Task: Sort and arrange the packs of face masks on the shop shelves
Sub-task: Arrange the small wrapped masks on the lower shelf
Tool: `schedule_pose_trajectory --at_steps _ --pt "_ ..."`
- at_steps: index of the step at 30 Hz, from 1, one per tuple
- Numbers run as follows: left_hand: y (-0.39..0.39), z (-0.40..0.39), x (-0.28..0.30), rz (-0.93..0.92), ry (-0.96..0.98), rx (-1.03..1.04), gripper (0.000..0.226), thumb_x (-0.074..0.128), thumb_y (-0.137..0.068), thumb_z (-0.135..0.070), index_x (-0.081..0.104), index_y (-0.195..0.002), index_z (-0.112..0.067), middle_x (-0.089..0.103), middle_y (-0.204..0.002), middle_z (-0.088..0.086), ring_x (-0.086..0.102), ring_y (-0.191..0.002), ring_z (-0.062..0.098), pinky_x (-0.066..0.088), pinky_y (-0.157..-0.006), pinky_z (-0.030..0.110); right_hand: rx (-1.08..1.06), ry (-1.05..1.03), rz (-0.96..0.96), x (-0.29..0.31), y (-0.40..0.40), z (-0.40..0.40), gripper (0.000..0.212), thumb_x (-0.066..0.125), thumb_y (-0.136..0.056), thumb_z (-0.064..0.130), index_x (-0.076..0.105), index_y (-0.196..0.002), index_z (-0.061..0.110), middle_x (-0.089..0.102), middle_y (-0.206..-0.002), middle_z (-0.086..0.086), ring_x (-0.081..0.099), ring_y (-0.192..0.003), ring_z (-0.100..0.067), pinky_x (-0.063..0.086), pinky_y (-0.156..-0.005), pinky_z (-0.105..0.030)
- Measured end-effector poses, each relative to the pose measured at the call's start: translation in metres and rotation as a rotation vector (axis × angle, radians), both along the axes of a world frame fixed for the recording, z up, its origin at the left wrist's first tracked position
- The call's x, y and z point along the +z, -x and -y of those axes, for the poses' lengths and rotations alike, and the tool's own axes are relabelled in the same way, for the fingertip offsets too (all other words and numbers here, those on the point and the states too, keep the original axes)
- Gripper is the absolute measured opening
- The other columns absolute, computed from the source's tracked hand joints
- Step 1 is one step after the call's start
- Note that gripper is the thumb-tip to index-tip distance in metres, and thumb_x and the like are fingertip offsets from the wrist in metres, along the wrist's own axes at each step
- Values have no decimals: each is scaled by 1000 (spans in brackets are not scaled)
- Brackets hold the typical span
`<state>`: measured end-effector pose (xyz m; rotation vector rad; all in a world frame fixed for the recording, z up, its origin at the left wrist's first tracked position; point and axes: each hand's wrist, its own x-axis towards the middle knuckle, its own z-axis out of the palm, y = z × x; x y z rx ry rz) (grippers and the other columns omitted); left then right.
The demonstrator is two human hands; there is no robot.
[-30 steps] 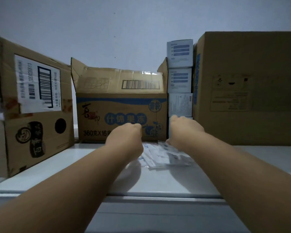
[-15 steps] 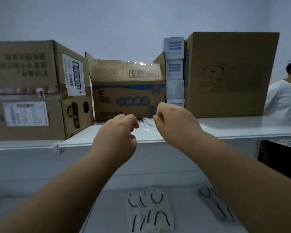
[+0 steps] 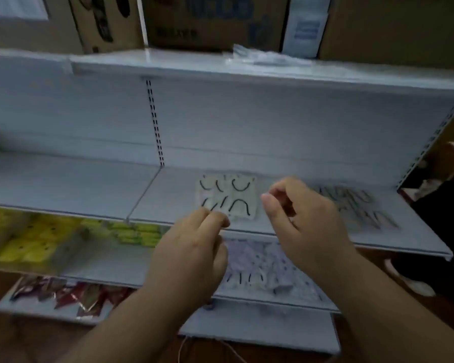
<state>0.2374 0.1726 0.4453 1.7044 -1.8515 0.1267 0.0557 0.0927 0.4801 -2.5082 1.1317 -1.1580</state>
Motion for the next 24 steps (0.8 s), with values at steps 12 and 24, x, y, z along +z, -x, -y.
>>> schedule_pose_trajectory --at_steps 12,24 --pt "67 26 -215 -162 -584 -6 16 58 -81 -23 67 -93 -19 61 -94 3 61 -80 31 50 -62 35 -25 -586 -283 -218 59 31 16 44 -100 42 52 -90 33 46 -90 18 51 -79 4 33 -65 -11" --pt "81 91 -362 -266 -788 73 31 58 -92 -24 58 -123 -28 57 -119 -6 57 -105 19 48 -80 32 -27 -694 -442 -416 76 121 26 56 -98 31 62 -118 15 55 -121 -2 56 -107 -19 41 -85 -28"
